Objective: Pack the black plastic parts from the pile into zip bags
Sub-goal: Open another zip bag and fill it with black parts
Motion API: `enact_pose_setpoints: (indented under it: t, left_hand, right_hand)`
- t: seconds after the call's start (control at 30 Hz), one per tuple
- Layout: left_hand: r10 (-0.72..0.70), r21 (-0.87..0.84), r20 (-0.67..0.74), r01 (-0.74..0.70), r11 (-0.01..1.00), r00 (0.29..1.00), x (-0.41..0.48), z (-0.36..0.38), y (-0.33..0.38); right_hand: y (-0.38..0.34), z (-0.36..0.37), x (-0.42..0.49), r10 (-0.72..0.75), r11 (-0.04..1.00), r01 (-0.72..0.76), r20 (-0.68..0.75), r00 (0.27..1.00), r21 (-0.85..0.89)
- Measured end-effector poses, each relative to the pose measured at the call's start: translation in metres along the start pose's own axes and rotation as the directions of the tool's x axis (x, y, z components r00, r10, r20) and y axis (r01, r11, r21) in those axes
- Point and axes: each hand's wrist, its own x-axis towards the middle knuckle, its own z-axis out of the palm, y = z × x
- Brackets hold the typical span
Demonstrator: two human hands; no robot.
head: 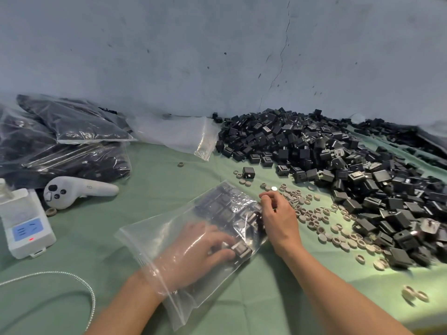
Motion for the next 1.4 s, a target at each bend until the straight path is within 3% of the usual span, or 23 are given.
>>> enact_pose_setpoints:
  t: [0.47, 0.63, 0.77, 0.93, 1.0, 1.07, 1.2, 1.23, 1.3, 1.4]
  left_hand:
    - [-0.024, 0.188, -0.128, 0.048, 0.981, 0.991, 0.034, 0.018, 0.012]
    - [-0.014, 0.000, -0.065, 0.014, 1.000, 0.998, 0.018, 0.009, 0.000]
    - [0.008, 0.052, -0.182, 0.001, 0.999, 0.983, -0.006, -0.007, -0.011]
    - [-0.304, -0.295, -0.052, 0.277, 0.915, 0.951, -0.045, -0.045, -0.028]
    - [-0.333, -0.317, -0.140, 0.276, 0.907, 0.933, -0.058, -0.064, -0.032]
    - [-0.370, -0.348, -0.309, 0.258, 0.901, 0.876, -0.067, -0.081, -0.032]
    - [-0.542, -0.503, -0.597, 0.250, 0.827, 0.592, -0.066, -0.102, -0.029]
    - [-0.552, -0.516, -0.624, 0.239, 0.823, 0.554, -0.059, -0.103, -0.024]
    - [-0.531, -0.501, -0.621, 0.229, 0.834, 0.576, -0.037, -0.096, -0.012]
    - [-0.434, -0.385, -0.527, 0.250, 0.889, 0.731, 0.017, -0.071, 0.005]
  right_hand:
    - [-0.002, -0.003, 0.002, 0.004, 1.000, -0.004, -0.009, 1.000, -0.003]
    - [-0.002, -0.003, 0.000, 0.005, 1.000, -0.005, -0.018, 1.000, -0.002]
    - [-0.004, -0.003, -0.001, 0.010, 1.000, -0.010, -0.013, 1.000, 0.003]
    - [-0.007, -0.005, -0.002, 0.006, 1.000, -0.005, -0.016, 1.000, 0.019]
    - [-0.008, -0.005, -0.003, 0.005, 1.000, -0.004, -0.016, 1.000, 0.028]
    - [-0.010, -0.006, -0.004, 0.012, 0.999, -0.012, -0.016, 1.000, 0.040]
    - [-0.013, -0.009, -0.006, 0.096, 0.986, -0.089, -0.045, 0.994, 0.144]
    - [-0.013, -0.010, -0.004, 0.148, 0.970, -0.132, -0.067, 0.987, 0.202]
    - [-0.013, -0.012, 0.000, 0.285, 0.903, -0.234, -0.092, 0.954, 0.360]
    - [-0.013, -0.024, 0.017, 0.510, 0.704, -0.391, -0.039, 0.859, 0.593]
